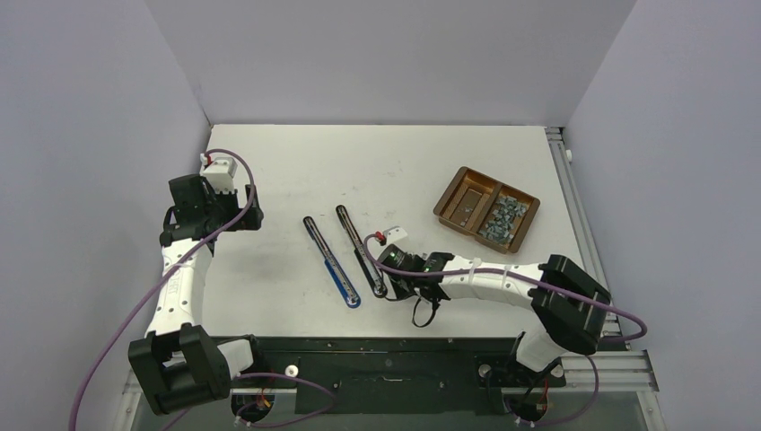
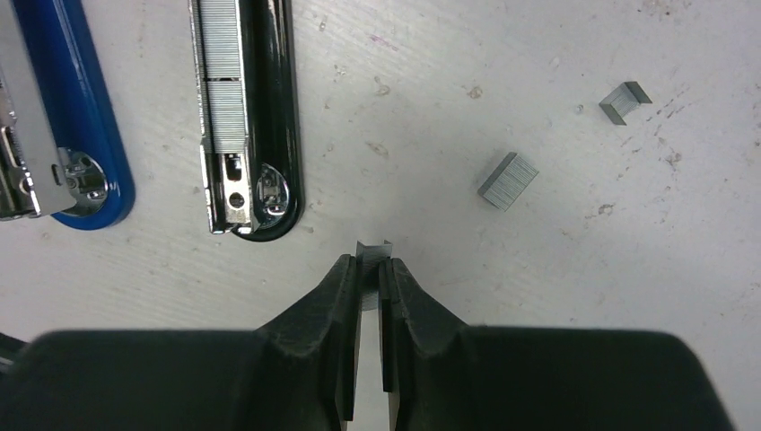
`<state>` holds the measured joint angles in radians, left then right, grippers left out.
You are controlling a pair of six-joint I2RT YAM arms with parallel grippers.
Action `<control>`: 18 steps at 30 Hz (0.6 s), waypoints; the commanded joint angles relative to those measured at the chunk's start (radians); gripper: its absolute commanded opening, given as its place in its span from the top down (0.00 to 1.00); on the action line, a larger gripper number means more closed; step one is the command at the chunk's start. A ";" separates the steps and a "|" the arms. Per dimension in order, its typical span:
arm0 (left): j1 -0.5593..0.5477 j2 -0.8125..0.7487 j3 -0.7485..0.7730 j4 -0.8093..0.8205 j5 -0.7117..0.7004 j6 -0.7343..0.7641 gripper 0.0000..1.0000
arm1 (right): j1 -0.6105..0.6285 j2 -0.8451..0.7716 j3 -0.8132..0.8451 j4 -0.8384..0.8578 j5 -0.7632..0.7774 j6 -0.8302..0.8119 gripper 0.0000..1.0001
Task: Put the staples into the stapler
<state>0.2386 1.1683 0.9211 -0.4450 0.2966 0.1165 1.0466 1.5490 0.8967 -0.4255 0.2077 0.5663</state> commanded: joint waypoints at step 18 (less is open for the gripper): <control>0.007 -0.022 0.038 0.004 0.016 0.005 0.04 | 0.076 0.106 0.013 0.016 0.239 0.079 0.91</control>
<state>0.2386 1.1679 0.9211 -0.4454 0.2989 0.1165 1.0992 1.6325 0.8818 -0.3790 0.3561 0.6228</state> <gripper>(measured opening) 0.962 0.092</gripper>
